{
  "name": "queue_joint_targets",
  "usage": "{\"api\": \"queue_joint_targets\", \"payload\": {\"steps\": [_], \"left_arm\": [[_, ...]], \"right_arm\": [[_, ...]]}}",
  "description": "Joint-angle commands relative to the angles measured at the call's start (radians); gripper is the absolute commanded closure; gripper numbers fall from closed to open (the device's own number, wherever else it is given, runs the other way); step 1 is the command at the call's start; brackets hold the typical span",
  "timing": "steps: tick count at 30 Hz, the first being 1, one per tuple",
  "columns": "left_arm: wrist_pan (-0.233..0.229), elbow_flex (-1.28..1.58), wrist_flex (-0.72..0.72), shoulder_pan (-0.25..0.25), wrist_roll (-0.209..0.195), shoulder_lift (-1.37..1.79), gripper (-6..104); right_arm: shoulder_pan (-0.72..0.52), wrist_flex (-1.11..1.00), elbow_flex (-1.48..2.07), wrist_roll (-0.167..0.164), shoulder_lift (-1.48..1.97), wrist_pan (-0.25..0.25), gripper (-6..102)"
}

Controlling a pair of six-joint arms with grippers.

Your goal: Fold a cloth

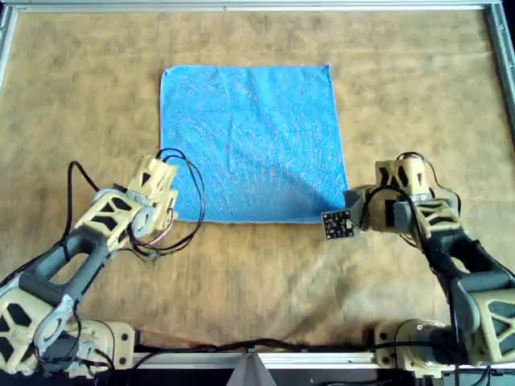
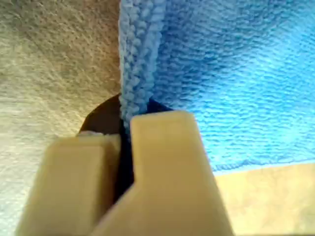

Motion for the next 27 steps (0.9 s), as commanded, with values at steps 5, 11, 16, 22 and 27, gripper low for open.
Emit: {"api": "queue_joint_targets", "payload": {"steps": [5,11,16,22,27], "left_arm": [[0.003,-0.078,-0.031,-0.006,0.003,0.049,97],[-0.012,-0.247,-0.144,0.026,0.003,-0.101,97],[-0.012,-0.433,-0.261,0.098,0.006,-0.287,97],[-0.012,-0.761,-0.276,0.204,0.092,-0.476,97],[-0.002,-1.005,-0.276,0.218,0.137,-0.640,97]], "right_arm": [[-0.008,-0.041,-0.166,-0.002,0.026,0.005,95],[-0.009,-0.219,-0.370,0.008,-0.183,0.006,95],[-0.011,-0.334,-0.555,0.009,-0.354,0.006,95],[-0.014,-0.385,-0.836,0.009,-0.549,0.006,95],[-0.014,-0.387,-1.103,-0.006,-0.727,0.006,95]]}}
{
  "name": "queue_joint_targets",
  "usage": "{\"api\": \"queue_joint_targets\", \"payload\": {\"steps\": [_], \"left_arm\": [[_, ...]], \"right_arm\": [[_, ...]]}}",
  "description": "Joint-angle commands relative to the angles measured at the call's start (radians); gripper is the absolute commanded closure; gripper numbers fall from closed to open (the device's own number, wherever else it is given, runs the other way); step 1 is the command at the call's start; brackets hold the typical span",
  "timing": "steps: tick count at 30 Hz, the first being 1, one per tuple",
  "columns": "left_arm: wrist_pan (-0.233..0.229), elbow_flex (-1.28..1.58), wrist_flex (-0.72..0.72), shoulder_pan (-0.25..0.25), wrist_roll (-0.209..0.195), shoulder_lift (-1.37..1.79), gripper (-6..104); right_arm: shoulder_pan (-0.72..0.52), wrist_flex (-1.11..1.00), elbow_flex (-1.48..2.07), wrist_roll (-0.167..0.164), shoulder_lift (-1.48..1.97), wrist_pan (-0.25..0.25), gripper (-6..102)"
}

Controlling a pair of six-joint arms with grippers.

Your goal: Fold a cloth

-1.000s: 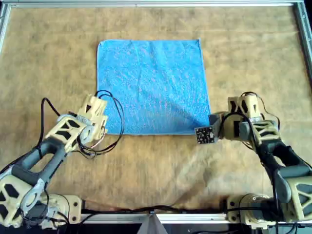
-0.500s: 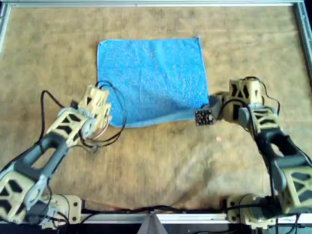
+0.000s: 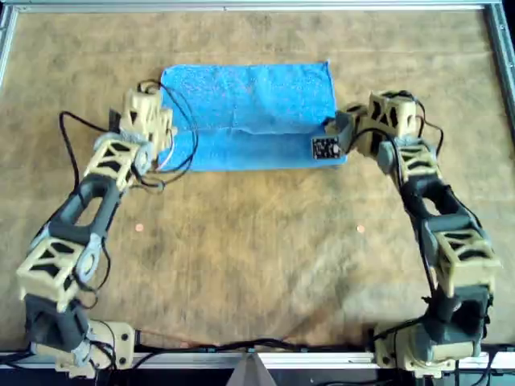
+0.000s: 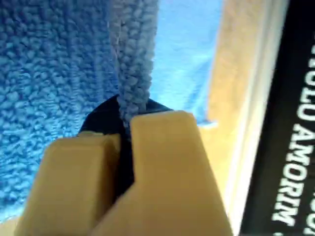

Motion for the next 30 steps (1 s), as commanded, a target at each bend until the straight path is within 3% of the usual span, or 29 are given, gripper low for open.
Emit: {"api": "queue_joint_targets", "payload": {"steps": [1,8,11,21,25,30], "left_arm": [[0.011,-0.221,-0.029,0.021,0.025,-0.044,97],[0.011,-0.500,-0.029,0.023,0.029,-0.245,97],[0.011,-0.594,-0.029,0.052,0.029,-0.310,97],[0.014,-0.715,-0.029,0.071,0.029,-0.417,95],[0.012,-0.715,-0.029,0.066,0.029,-0.426,76],[0.012,-0.713,-0.029,0.072,0.029,-0.426,46]], "right_arm": [[-0.009,-0.057,-0.209,-0.009,-0.055,0.002,95],[-0.011,-0.057,-0.545,-0.011,-0.288,0.003,95],[-0.012,-0.057,-0.666,-0.011,-0.387,0.003,95],[-0.014,-0.058,-0.925,-0.011,-0.560,0.005,94],[-0.035,-0.058,-0.982,-0.011,-0.597,0.005,87],[-0.054,-0.058,-1.012,-0.011,-0.623,0.002,59]]}}
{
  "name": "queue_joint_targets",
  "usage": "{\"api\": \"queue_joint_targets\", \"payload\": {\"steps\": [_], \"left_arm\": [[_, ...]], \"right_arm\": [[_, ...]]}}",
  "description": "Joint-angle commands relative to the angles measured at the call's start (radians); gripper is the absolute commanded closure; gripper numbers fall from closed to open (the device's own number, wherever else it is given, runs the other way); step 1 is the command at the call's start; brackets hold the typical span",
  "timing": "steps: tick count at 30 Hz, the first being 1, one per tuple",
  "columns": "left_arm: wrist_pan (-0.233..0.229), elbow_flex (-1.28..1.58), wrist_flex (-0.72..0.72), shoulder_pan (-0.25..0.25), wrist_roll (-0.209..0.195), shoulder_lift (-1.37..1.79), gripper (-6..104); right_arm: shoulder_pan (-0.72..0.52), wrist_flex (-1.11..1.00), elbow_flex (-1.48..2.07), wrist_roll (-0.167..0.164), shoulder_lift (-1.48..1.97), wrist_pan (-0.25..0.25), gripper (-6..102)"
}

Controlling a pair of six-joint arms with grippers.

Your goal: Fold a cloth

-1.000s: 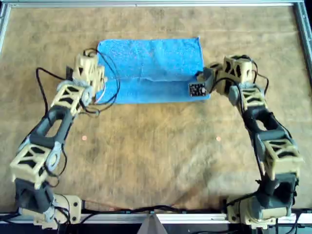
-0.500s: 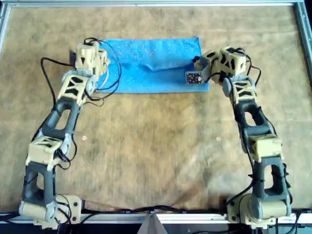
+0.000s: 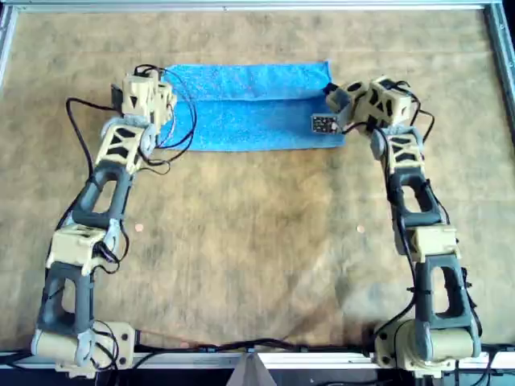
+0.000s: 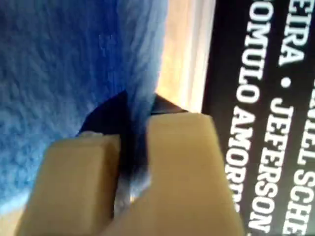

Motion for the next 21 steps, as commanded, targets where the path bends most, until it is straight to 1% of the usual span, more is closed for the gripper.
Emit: {"api": "queue_joint_targets", "payload": {"steps": [1,4,6,8,10,11,14,15,19,21], "left_arm": [[-0.009,-0.060,-0.029,0.021,0.005,0.051,41],[-0.009,-0.071,-0.029,0.026,0.005,0.031,31],[-0.011,-0.071,-0.029,0.026,0.002,0.029,27],[-0.011,-0.071,-0.029,0.029,-0.011,0.026,23],[-0.011,-0.071,-0.029,0.029,0.000,0.021,17],[-0.011,-0.071,-0.029,0.029,-0.009,0.021,13],[-0.011,-0.066,-0.026,0.029,0.003,0.029,-3],[-0.008,-0.063,-0.026,0.029,0.003,0.035,-6],[-0.002,-0.072,-0.028,0.029,0.002,0.041,-3],[-0.011,-0.072,-0.025,0.026,0.003,0.046,-3]], "right_arm": [[-0.012,-0.058,-0.094,-0.003,0.038,0.002,54],[-0.014,-0.058,-0.095,-0.003,0.052,0.002,40],[-0.014,-0.058,-0.097,-0.002,0.066,0.000,34],[-0.011,-0.058,-0.097,-0.002,0.072,0.000,30],[-0.009,-0.058,-0.097,-0.002,0.081,-0.008,27],[-0.011,-0.057,-0.097,-0.002,0.086,-0.014,26],[-0.014,-0.054,-0.097,-0.002,0.089,-0.014,26],[-0.015,-0.046,-0.097,-0.002,0.091,-0.014,26],[-0.015,-0.037,-0.097,-0.002,0.106,-0.014,26],[-0.015,-0.037,-0.097,-0.002,0.109,-0.015,26]]}}
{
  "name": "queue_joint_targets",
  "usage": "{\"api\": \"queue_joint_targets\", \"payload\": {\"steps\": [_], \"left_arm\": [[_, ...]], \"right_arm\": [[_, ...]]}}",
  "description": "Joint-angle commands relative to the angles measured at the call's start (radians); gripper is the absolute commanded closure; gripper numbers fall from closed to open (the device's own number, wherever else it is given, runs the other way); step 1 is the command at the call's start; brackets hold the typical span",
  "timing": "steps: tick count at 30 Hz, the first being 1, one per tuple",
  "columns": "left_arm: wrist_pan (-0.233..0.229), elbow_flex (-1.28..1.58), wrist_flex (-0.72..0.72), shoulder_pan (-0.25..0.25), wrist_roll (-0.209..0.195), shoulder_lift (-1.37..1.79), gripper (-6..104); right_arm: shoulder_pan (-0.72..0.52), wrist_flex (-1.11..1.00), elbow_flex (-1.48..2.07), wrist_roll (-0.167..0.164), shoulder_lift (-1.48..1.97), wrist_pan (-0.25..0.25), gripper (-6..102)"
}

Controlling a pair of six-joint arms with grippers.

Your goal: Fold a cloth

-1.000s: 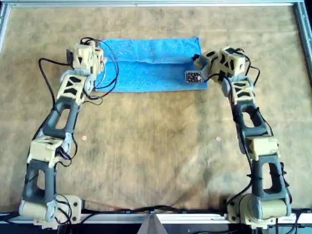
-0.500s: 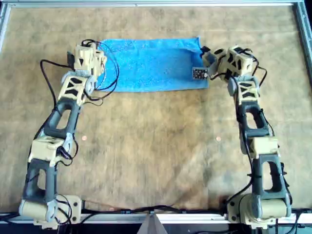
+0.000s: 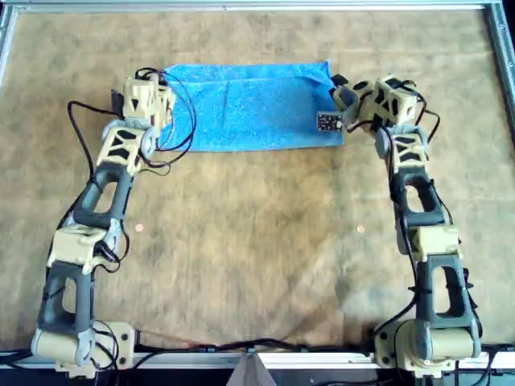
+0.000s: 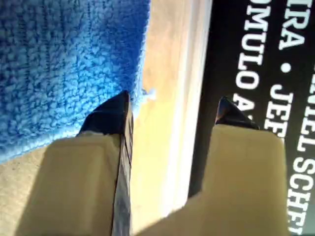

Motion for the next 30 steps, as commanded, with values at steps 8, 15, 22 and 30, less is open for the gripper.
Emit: {"api": "queue_joint_targets", "payload": {"steps": [8,15,22,30], "left_arm": [[-0.006,-0.054,-0.012,0.025,0.003,0.213,-3],[-0.006,0.034,0.161,0.025,0.003,0.472,-2],[-0.006,0.255,0.578,0.015,-0.015,0.887,-3],[-0.003,0.436,0.933,0.011,-0.018,1.341,-3]], "right_arm": [[0.000,-0.032,-0.067,0.012,0.192,-0.008,26],[-0.046,0.296,-0.067,-0.002,0.391,-0.009,26],[-0.118,1.006,-0.087,-0.003,0.689,-0.008,26],[-0.140,1.310,-0.006,-0.002,1.019,0.009,26]]}}
